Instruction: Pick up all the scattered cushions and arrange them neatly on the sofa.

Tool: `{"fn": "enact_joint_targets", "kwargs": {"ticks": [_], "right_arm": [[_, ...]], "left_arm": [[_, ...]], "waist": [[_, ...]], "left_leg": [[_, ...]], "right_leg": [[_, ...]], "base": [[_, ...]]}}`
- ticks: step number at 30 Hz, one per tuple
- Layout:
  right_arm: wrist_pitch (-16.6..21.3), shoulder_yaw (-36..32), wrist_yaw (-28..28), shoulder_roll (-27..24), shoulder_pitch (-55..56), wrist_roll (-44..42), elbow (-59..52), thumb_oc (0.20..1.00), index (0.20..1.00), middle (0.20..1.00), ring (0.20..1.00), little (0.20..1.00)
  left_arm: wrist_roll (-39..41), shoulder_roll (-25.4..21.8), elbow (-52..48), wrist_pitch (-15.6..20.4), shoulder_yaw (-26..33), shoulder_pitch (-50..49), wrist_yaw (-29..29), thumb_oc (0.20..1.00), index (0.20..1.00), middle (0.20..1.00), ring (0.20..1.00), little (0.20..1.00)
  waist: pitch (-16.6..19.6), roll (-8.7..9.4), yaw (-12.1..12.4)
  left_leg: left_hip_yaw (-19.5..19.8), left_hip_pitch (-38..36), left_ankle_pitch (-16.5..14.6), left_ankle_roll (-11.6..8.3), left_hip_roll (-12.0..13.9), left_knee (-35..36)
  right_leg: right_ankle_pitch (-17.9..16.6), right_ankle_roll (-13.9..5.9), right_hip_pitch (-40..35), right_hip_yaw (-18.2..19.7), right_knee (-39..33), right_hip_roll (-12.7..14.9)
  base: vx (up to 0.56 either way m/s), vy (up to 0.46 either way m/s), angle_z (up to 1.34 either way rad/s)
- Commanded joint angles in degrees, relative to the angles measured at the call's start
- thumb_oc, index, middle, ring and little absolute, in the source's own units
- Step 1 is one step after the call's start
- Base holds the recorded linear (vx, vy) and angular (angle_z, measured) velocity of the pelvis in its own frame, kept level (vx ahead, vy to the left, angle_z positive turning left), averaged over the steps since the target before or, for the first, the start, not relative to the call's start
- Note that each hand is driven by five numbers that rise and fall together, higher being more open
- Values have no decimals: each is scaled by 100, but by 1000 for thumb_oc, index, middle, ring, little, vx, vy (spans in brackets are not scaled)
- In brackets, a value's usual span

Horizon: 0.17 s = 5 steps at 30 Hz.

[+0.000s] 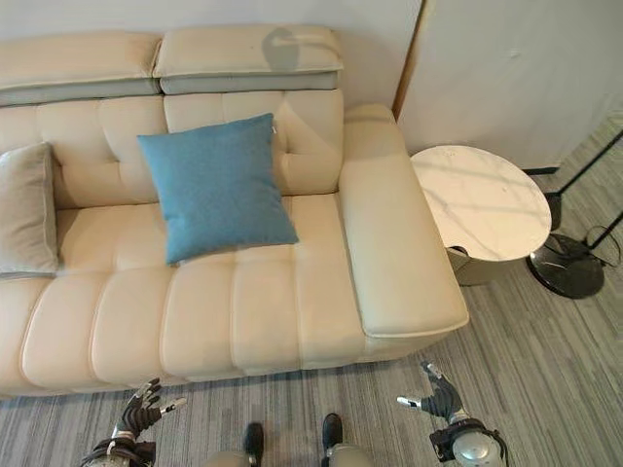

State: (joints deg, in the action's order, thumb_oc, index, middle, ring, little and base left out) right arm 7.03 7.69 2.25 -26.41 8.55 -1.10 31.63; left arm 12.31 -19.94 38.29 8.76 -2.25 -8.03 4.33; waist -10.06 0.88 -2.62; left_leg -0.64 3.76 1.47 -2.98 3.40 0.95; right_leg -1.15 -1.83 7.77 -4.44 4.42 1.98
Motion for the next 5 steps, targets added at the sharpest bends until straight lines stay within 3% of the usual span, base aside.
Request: {"fn": "enact_joint_targets", "kwargs": {"ticks": [1,5], "right_arm": [[189,31,23,-14,-96,88,-121,1000,1000,1000,1000,1000],[144,95,28,49,-116,140,-36,1000,1000,1000,1000,1000]], "left_arm": [[-260,-245,-129,172,3,-52,-13,1000,1000,1000,1000,1000],[-313,-220,-97,130,-24,-88,-9,1000,1000,1000,1000,1000]], "waist": [[288,283,3],[408,284,24]], "left_leg": [[-71,66,-339,-52,-219,-185],[-106,-205,-265,-17,-241,162]], "right_leg": [[266,-332,-448,147,-514,31],[218,-366,-528,197,-533,22]], "base": [[18,56,4],[8,58,-5]]}}
